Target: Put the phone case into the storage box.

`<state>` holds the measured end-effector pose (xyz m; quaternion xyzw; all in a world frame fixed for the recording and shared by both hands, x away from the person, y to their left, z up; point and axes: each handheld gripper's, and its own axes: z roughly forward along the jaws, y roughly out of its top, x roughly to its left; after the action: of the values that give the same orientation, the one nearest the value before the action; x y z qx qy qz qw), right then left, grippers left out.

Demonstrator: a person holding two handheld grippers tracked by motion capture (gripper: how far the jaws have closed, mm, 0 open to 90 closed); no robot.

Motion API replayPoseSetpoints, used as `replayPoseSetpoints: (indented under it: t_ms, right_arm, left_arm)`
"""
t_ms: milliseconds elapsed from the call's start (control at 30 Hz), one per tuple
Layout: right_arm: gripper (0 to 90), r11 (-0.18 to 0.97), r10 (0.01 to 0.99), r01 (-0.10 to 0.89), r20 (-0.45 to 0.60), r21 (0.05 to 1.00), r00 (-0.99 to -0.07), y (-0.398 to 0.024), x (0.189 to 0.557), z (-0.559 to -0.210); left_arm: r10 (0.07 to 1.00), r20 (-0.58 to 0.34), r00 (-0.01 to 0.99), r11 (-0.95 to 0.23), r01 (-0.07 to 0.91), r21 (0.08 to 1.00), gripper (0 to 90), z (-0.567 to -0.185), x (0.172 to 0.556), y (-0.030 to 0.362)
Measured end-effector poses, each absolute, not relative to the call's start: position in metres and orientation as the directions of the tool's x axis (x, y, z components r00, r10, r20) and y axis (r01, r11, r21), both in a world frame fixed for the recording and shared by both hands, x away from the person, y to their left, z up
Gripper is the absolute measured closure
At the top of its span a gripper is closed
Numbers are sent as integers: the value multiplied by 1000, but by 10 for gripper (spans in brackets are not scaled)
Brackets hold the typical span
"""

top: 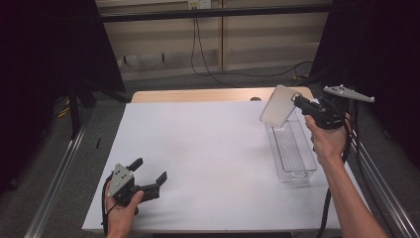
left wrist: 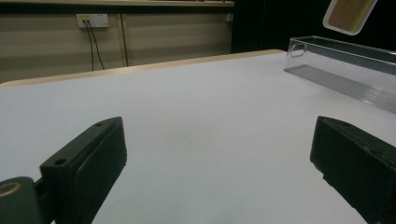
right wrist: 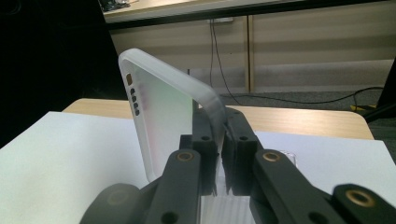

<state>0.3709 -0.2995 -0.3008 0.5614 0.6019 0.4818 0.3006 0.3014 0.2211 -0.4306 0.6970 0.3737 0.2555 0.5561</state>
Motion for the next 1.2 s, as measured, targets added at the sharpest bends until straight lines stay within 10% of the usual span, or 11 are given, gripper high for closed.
replayPoseSetpoints:
  t_ms: [1200]
  right_arm:
    - [843,-5,994,384,45,923,-96,-323,413,-314]
  left_arm:
    - [799,-52,599,-119,242,963,36,-430,303,221]
